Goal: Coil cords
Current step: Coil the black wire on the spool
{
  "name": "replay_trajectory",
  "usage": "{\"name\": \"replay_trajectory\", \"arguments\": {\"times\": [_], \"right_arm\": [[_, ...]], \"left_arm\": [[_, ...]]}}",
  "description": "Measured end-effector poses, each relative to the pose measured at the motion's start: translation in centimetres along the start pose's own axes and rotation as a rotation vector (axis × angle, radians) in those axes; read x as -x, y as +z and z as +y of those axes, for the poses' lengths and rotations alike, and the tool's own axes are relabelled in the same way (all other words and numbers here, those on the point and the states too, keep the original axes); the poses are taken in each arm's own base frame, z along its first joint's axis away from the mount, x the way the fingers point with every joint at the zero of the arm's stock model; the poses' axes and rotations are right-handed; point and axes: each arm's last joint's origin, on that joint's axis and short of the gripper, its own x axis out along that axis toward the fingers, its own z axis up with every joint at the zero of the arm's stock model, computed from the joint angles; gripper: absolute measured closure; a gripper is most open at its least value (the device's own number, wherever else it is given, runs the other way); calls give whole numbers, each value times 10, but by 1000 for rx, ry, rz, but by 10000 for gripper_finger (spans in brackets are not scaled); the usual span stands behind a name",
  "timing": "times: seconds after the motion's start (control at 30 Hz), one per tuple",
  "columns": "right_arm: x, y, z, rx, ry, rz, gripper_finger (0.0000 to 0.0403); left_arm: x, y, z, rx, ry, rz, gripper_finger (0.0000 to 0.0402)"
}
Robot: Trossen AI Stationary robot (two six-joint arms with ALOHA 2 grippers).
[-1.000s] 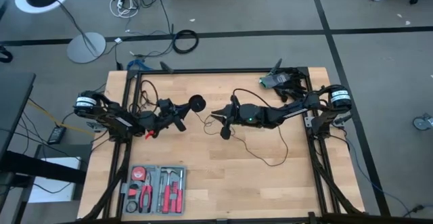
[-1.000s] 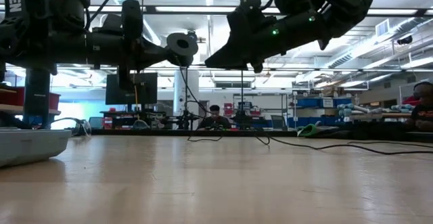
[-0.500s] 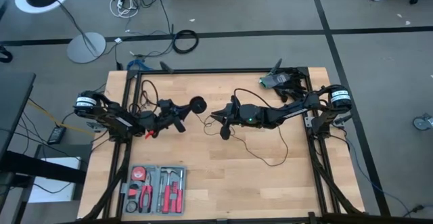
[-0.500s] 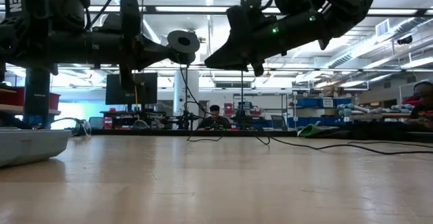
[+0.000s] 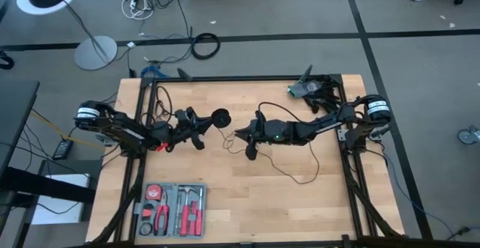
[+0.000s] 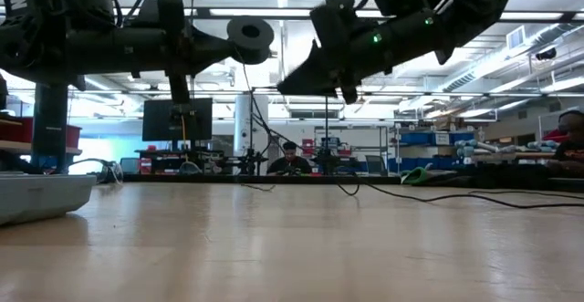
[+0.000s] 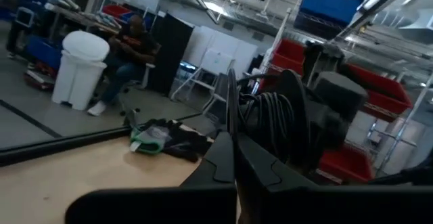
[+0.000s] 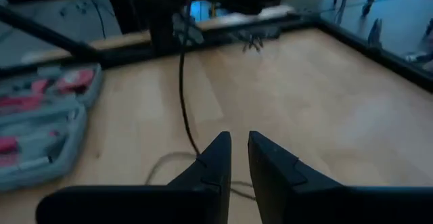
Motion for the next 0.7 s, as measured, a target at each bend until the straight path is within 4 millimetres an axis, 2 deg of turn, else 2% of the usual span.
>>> {"name": "replay_trajectory", "arguments": {"times": [0.13, 0.27, 0.47, 0.7], "right_arm": [[-1, 1, 3, 26, 76, -21, 347], [-10, -15, 6, 29, 85, 8, 339], [-22, -31, 12, 25, 112, -45, 318], [-23, -32, 13, 19, 125, -45, 302]], "left_arm": [[-1, -1, -1, -28, -38, 26, 401], [-11, -3, -7, -50, -85, 73, 401], [-24, -3, -13, -101, -106, 118, 401], [-24, -3, -13, -100, -106, 117, 401]]}}
